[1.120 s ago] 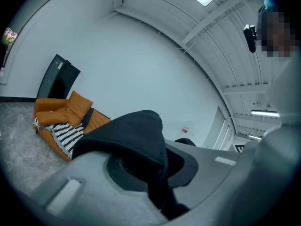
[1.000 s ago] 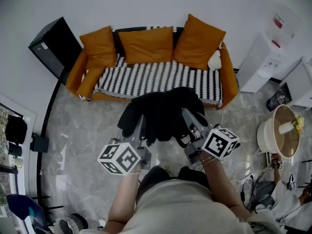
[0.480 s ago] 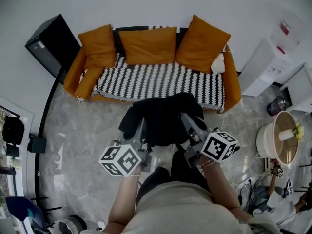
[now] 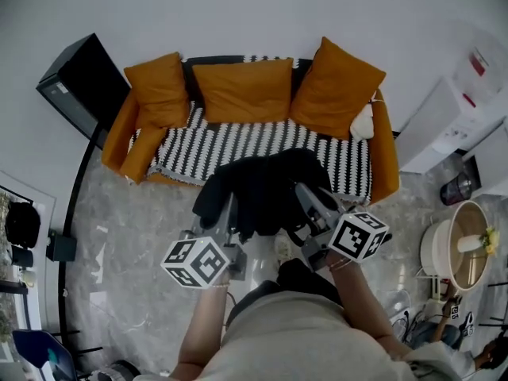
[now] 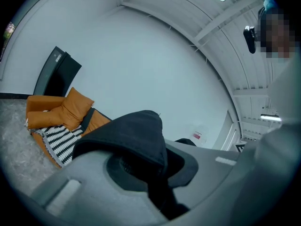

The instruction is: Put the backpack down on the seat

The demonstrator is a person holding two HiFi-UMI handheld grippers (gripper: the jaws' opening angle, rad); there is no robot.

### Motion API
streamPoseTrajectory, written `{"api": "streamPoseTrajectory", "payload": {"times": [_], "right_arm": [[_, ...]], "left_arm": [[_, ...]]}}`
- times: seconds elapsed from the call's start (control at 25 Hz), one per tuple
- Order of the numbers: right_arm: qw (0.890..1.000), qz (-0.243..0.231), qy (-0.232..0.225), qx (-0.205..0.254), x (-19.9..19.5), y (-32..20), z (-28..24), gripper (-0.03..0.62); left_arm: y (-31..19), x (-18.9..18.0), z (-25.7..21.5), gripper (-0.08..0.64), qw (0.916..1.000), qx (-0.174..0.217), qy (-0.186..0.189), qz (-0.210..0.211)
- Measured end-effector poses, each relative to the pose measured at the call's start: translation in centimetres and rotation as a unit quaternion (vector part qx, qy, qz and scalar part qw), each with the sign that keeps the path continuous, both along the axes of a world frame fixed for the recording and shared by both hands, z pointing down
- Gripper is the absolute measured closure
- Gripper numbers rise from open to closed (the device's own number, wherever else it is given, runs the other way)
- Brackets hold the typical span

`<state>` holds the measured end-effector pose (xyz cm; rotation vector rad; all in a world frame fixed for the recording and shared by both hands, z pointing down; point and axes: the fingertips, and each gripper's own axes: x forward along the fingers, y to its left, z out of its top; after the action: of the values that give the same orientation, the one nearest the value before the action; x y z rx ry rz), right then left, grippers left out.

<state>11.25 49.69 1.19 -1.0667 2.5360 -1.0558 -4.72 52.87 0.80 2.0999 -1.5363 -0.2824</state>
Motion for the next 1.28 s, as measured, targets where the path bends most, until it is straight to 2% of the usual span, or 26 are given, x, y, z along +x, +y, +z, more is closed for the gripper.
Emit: {"api": "streamPoseTrajectory", "payload": {"times": [0.2, 0.6, 1.28], "right_arm": [[1.0, -0.012, 0.0, 0.008, -0.5, -5.6, -1.1, 0.531], [1.0, -0.015, -0.022, -0.003, 1.5, -14.4, -0.8, 0.531], [0.999, -0.026, -0.031, -0.024, 1.0, -18.9, 0.8, 0.531]], "left_arm": [[-5.3, -0.2, -1.1, 0.515, 0.9999, 0.009, 0.0, -0.011], [-13.5, 1.3, -1.2, 0.515, 0.9999, 0.003, -0.004, -0.015], [-18.0, 1.1, -0.1, 0.515, 0.9992, -0.018, 0.02, -0.03]]}}
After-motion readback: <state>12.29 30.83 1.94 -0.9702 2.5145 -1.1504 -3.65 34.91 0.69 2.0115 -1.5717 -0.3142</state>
